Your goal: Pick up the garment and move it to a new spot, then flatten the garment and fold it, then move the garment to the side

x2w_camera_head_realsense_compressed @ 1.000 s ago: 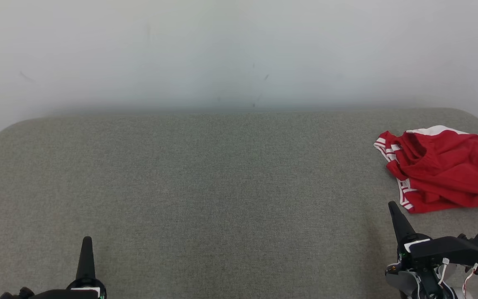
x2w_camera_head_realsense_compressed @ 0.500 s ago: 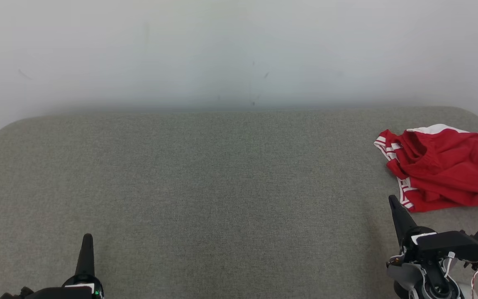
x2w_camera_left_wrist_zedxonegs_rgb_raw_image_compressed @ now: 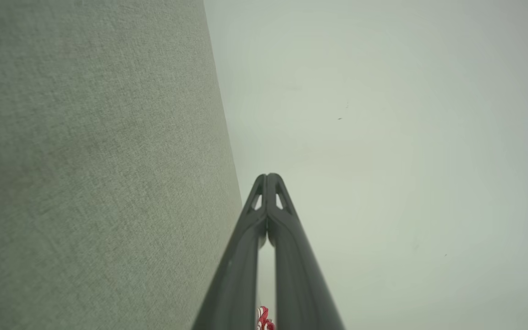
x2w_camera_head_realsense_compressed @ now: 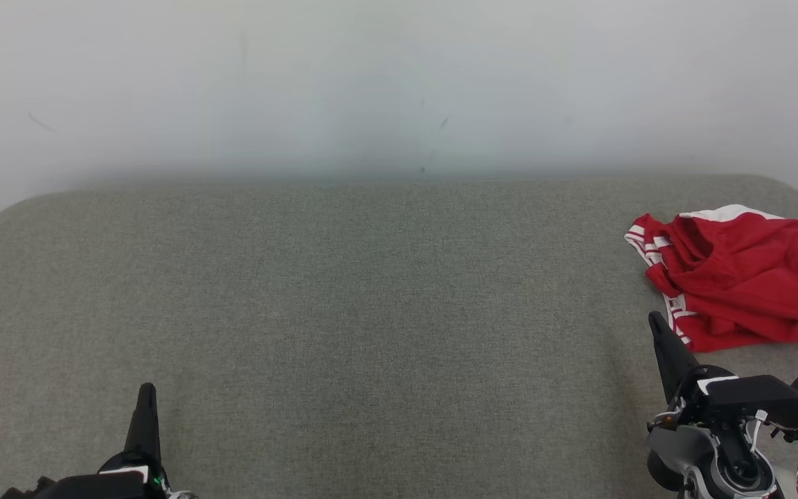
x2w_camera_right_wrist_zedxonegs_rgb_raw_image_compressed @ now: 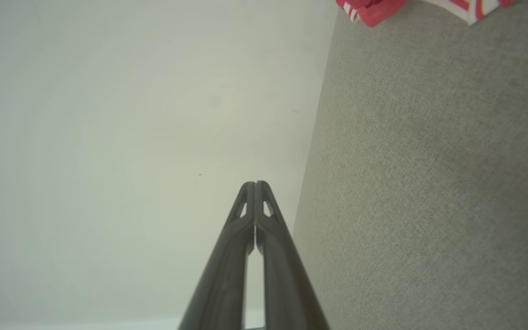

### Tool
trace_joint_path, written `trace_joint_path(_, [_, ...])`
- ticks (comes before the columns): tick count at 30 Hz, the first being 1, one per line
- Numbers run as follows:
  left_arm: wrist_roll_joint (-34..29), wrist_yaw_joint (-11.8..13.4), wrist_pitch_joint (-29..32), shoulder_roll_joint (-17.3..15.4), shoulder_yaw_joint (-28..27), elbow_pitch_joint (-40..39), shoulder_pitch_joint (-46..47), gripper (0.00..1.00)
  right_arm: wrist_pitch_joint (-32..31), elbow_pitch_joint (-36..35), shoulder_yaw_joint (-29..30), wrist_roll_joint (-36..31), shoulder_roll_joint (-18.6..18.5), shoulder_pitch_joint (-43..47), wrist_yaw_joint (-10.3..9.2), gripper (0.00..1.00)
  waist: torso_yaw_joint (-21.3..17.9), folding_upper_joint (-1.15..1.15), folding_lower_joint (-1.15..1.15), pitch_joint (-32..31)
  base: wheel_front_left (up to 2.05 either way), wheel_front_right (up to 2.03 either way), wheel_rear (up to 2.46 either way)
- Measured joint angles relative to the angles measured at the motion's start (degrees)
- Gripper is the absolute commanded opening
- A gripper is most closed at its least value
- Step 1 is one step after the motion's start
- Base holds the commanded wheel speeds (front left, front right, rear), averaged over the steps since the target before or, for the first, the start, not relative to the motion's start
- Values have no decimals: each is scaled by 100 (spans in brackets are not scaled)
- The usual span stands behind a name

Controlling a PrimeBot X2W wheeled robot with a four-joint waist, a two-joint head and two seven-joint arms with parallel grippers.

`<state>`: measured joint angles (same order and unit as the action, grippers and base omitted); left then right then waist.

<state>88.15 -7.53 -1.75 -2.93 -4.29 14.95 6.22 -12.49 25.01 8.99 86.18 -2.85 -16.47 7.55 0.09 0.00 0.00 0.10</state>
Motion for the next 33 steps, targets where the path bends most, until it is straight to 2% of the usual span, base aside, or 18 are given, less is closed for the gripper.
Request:
trace_joint_path(11, [421, 0, 67, 2, -2, -18, 86, 0, -145, 33, 60, 403, -1, -114, 0, 0, -4, 0, 0, 25, 0, 0, 0])
trace_joint_path(33, [422, 0, 67, 3, -3, -18, 86, 0, -145, 37, 65, 405, -1, -113, 0, 0, -4, 0, 0, 25, 0, 0, 0])
